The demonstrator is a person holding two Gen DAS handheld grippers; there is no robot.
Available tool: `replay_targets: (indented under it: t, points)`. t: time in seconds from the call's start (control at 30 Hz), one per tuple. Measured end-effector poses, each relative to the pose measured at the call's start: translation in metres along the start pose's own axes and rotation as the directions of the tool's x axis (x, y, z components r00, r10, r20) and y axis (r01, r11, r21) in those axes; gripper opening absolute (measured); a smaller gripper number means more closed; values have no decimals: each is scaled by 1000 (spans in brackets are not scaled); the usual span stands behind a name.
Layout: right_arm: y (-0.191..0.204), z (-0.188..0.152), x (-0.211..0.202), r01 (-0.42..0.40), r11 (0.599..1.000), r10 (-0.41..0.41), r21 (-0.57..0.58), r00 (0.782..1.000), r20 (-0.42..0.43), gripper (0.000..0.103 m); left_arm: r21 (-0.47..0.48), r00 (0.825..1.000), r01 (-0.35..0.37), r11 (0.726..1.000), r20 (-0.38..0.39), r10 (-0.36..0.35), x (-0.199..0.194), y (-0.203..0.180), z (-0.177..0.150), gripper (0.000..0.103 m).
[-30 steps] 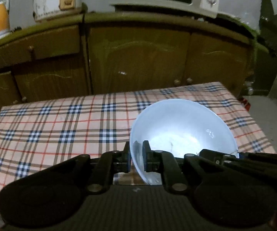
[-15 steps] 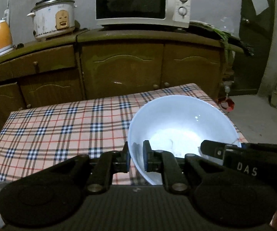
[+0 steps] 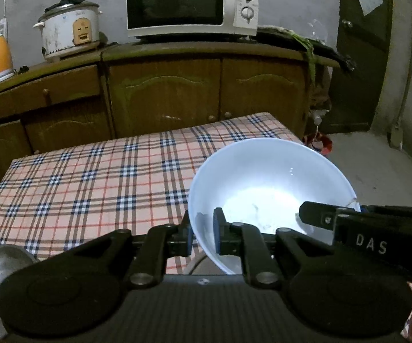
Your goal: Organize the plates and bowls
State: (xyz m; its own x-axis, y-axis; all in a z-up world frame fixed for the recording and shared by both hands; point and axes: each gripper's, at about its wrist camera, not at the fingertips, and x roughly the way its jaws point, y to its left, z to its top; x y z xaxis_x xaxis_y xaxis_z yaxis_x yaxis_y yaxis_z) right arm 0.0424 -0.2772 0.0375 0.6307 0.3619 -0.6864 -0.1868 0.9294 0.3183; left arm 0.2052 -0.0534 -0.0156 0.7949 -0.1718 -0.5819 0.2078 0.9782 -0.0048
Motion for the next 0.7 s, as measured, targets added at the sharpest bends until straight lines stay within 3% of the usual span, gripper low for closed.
replay_targets:
  t: [0.4,0.7]
  points:
    - [-3,-17,-12,8,1000,-8,0,1000,0,23,7,1000,12,1000,-4,-12,-9,-7,-14,15]
    - [-14,-39,-2,17,999,-16,28,998,-53,23,17,998,20,1000,-63,-19,3,-11,-33,15]
